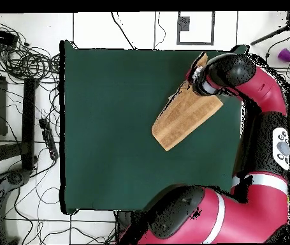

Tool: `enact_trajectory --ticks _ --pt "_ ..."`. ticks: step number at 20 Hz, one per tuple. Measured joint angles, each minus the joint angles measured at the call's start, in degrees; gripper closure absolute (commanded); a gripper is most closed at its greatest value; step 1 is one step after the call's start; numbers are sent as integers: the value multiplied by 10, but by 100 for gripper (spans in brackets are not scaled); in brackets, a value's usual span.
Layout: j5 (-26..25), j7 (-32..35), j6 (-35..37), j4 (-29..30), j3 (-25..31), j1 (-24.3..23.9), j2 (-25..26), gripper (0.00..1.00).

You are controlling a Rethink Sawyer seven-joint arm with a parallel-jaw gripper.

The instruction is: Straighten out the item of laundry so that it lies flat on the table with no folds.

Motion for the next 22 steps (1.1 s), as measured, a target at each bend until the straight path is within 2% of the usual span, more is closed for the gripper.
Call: enact_trajectory --ticks 7,12,16,22 --pt "-81 -37 44 0 0 -13 -14 100" --pt "-116 -79 58 0 3 -23 -19 100" --pt "-139 -118 59 0 17 -36 -25 100" --pt "-149 -134 59 0 28 -40 -21 100"
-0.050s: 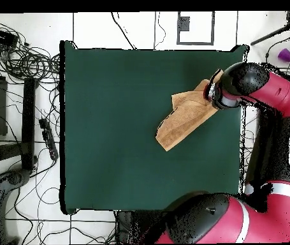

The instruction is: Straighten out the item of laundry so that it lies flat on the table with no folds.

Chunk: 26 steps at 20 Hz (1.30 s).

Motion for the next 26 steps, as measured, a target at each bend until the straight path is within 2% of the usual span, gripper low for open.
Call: enact_trajectory --ticks 12,13,26 --pt "-2 0 0 -1 5 1 14 100" --pt "-1 0 0 -1 5 1 16 0" --pt "0 0 0 -2 5 2 16 0"
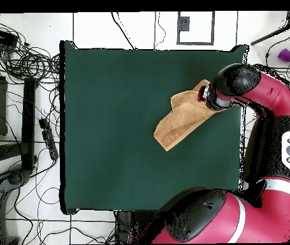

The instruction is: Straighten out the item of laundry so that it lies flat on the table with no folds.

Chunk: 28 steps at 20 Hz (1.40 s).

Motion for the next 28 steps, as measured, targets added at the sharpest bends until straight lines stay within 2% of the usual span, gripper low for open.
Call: enact_trajectory --ticks 11,20,24,28 --pt "34 0 0 -25 13 0 20 0" --pt "82 2 0 -124 31 19 114 0" --pt "131 12 -8 -173 47 26 164 0" --pt "169 34 -9 -201 51 23 183 0"
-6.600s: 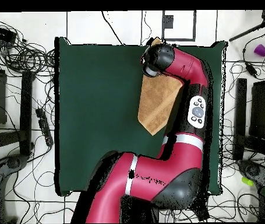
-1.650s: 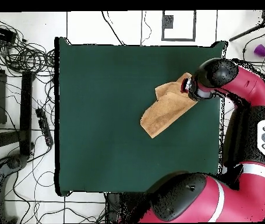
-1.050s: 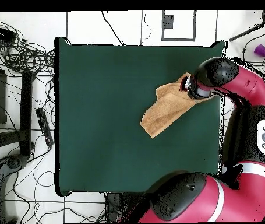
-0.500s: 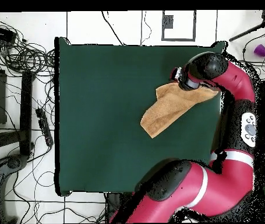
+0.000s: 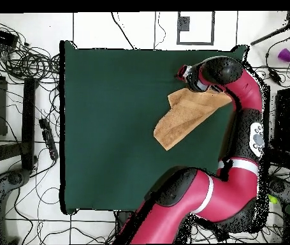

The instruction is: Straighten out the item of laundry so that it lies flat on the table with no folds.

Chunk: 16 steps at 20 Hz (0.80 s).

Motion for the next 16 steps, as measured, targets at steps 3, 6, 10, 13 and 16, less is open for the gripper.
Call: enact_trajectory --ticks 3,6,10,13,16 --pt "10 11 0 0 0 -2 2 0" --pt "20 25 -2 4 0 -5 3 0" --pt "31 27 -20 28 0 -7 -7 0" --pt "35 27 -40 51 0 -7 -17 0" --pt "44 27 -63 87 1 -6 -32 0"
